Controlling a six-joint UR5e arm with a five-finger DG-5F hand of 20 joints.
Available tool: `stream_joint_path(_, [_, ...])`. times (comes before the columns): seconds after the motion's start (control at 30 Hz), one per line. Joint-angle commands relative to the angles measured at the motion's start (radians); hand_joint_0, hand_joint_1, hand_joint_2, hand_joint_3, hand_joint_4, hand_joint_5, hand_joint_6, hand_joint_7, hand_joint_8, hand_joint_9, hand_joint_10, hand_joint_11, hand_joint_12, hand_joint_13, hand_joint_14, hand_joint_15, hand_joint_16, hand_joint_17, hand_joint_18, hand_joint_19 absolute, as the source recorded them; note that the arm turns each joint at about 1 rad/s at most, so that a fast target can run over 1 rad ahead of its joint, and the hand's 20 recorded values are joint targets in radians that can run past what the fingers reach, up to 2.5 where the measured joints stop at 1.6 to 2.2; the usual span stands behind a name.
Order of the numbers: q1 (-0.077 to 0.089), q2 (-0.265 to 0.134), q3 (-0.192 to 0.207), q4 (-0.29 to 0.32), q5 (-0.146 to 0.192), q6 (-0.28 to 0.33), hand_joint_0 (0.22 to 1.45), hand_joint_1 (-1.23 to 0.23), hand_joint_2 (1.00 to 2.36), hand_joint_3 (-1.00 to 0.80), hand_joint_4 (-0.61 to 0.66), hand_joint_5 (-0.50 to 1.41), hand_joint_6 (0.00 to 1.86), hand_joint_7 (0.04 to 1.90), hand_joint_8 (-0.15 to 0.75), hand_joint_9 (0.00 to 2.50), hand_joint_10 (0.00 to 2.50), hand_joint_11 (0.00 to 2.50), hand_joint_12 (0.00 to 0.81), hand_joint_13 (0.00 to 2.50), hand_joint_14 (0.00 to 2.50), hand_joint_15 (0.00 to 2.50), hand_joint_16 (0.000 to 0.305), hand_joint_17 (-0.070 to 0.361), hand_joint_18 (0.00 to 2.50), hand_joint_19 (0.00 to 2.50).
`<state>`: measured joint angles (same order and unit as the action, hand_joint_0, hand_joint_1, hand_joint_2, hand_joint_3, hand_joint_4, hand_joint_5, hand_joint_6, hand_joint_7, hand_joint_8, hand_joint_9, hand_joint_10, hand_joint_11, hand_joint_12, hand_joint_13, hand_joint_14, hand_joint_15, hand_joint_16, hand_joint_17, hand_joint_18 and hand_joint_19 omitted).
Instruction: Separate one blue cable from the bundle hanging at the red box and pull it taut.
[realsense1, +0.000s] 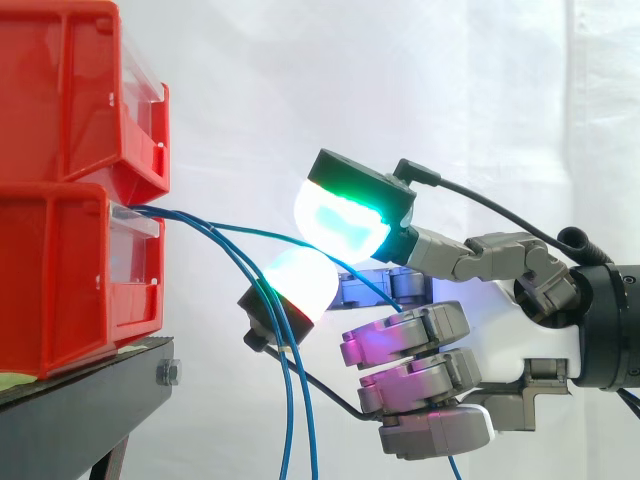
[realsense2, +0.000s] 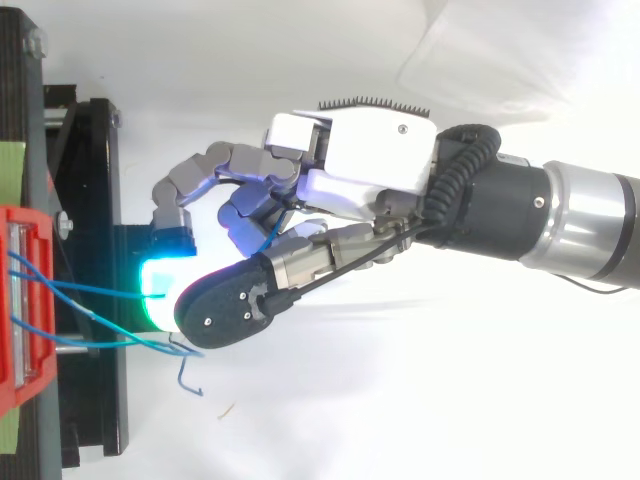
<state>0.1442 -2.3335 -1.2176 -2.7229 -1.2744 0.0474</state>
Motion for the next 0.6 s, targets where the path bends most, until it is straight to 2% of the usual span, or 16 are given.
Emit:
stream_joint_path(0.0, [0.000,-0.001,0.001,0.000,0.000,0.003,0.79,-0.73,1.00,-0.50,-0.18,-0.22,0.92,1.07,0.260,0.80,2.41,1.41,0.313,0.86,2.29,1.58,0.029,0.065,1.27,1.54])
stream_joint_path(0.4, [0.001,0.000,0.000,-0.005,0.000,-0.003,0.79,-0.73,1.00,-0.50,-0.18,-0.22,0.92,1.06,0.264,0.80,2.44,1.40,0.312,0.86,2.32,1.57,0.029,0.066,1.28,1.53])
stream_joint_path(0.53, [-0.005,0.014,-0.005,-0.075,-0.029,-0.032,0.79,-0.73,1.00,-0.50,-0.17,-0.22,0.92,1.06,0.265,0.80,2.43,1.43,0.307,0.86,2.32,1.55,0.029,0.066,1.28,1.52])
stream_joint_path(0.57, [-0.005,0.014,-0.005,-0.075,-0.029,-0.032,0.79,-0.73,1.00,-0.50,-0.18,-0.22,0.92,1.06,0.266,0.80,2.43,1.41,0.313,0.86,2.33,1.53,0.030,0.067,1.28,1.51])
